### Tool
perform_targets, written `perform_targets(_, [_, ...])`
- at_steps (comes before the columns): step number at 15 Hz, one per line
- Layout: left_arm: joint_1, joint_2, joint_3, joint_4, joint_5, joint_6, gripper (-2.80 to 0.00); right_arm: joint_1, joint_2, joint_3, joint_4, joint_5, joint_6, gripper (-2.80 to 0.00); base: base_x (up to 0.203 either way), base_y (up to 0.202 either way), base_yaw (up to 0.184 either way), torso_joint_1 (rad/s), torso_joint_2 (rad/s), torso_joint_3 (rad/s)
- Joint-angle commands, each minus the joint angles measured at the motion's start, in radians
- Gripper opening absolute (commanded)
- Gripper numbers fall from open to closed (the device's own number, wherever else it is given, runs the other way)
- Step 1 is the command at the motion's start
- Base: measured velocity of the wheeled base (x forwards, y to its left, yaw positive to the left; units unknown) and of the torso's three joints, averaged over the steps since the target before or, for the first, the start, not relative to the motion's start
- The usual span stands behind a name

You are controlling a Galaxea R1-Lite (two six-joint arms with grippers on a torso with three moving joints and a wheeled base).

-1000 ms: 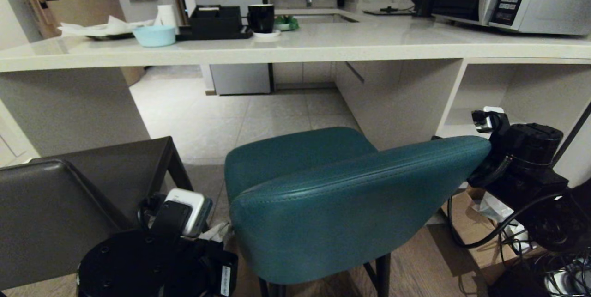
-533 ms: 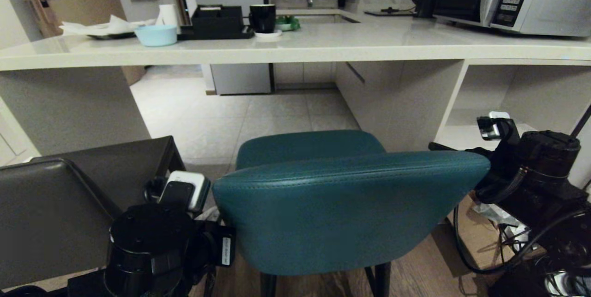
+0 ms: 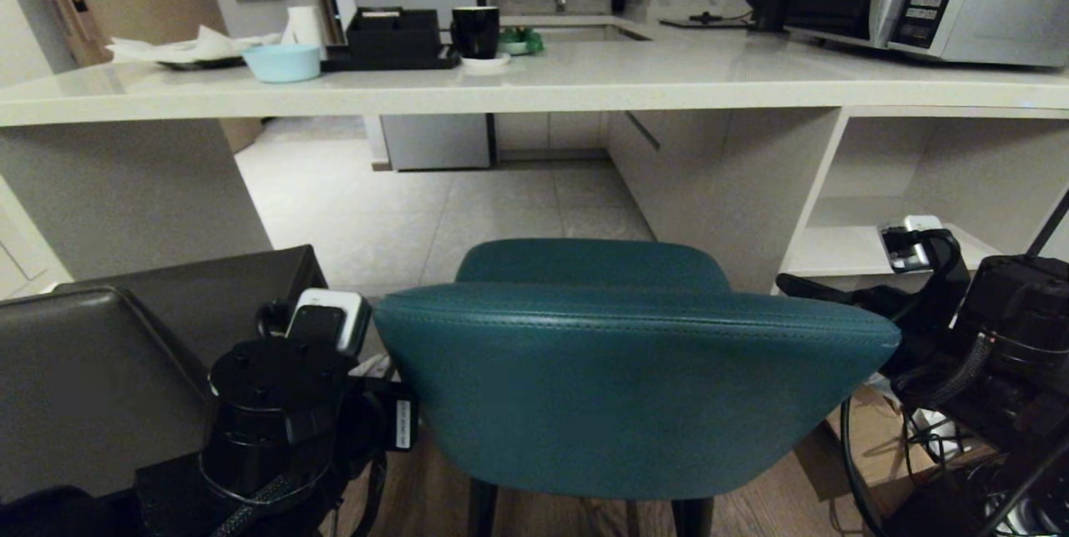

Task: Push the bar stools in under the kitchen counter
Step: Push the blue chair back under the dining table

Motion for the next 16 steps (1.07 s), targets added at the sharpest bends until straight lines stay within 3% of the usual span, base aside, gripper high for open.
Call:
perform_targets(1, [-0.024, -0.009, 0.02, -0.01, 0.002, -0.004, -2.8, 0.0, 0.017, -0.026, -0.008, -0.004, 0.0, -2.8, 0.0, 0.0, 0.0, 0.0, 0.0, 0.0])
perform_targets(9, [-0.11, 0.015, 0.03, -0.013, -0.008, -0.033, -2.8, 0.003, 0.162, -0.218, -0.006, -0.013, -0.002, -2.8, 0.0, 0.0, 0.0, 0.0, 0.0, 0.0])
perform_targets(13, [-0.117, 0.014, 0.027, -0.013, -0.005, -0.032, -2.8, 0.005, 0.163, -0.202, -0.007, -0.02, -0.001, -2.8, 0.0, 0.0, 0.0, 0.0, 0.0, 0.0])
perform_targets(16, [-0.08, -0.08, 0.043, -0.007, -0.002, -0.03, -2.8, -0.039, 0.072, -0.142, -0.006, -0.075, 0.0, -2.8, 0.0, 0.0, 0.0, 0.0, 0.0, 0.0])
